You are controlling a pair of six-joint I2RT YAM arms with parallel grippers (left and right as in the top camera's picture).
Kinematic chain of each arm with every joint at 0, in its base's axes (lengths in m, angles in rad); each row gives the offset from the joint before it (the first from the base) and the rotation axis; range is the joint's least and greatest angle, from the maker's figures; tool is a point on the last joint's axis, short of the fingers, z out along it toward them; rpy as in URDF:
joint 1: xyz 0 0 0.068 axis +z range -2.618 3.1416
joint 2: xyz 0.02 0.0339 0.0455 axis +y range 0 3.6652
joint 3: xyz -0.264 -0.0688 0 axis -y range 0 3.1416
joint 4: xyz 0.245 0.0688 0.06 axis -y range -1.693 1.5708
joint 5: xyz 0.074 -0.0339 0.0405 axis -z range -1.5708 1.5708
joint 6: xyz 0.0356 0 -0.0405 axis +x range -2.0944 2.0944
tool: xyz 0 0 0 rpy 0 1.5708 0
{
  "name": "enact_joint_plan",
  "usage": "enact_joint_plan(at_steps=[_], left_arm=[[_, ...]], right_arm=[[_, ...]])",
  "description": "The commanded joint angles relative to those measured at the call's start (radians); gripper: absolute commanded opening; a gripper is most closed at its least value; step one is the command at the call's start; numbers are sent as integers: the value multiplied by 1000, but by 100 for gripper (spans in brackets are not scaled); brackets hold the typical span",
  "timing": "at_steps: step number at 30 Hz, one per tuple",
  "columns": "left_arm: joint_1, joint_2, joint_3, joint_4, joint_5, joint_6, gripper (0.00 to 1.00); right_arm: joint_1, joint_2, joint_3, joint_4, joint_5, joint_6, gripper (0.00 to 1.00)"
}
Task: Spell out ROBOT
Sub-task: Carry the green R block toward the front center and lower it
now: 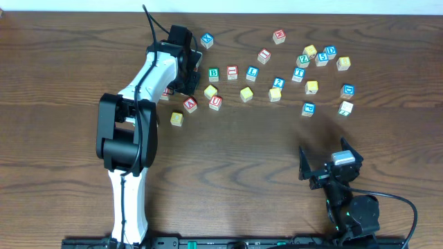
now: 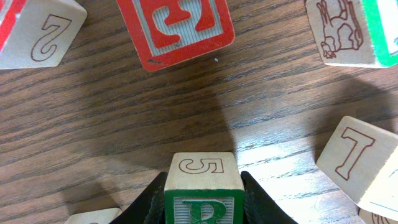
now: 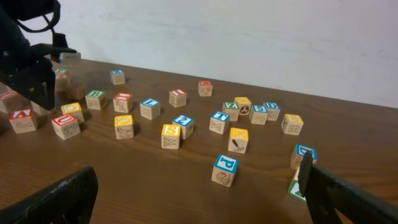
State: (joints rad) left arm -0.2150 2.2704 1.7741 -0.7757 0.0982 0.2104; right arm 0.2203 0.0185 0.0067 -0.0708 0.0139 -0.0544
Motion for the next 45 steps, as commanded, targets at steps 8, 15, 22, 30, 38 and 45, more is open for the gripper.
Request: enact_joint_plan(at_steps=[8,15,22,30,38,45], left_arm=[[0,-92,15,-7,-2,2,27],[0,-353,15,-70,-2,-99,27],[0,-564,15,-319,-2,-406,11],[-41,-580,-127,-442,-3,-412,8],[-271,-727,-722,93,-42,-634,8],[-314,-722,-854,203,-142,-740,8]], right_arm=[[6,-4,-1,-5,-6,16,99],[6,-4,-1,-5,-6,16,99],[6,-4,-1,-5,-6,16,99],[6,-4,-1,-5,-6,16,99],[6,-4,-1,-5,-6,16,99],[6,-4,-1,-5,-6,16,99]])
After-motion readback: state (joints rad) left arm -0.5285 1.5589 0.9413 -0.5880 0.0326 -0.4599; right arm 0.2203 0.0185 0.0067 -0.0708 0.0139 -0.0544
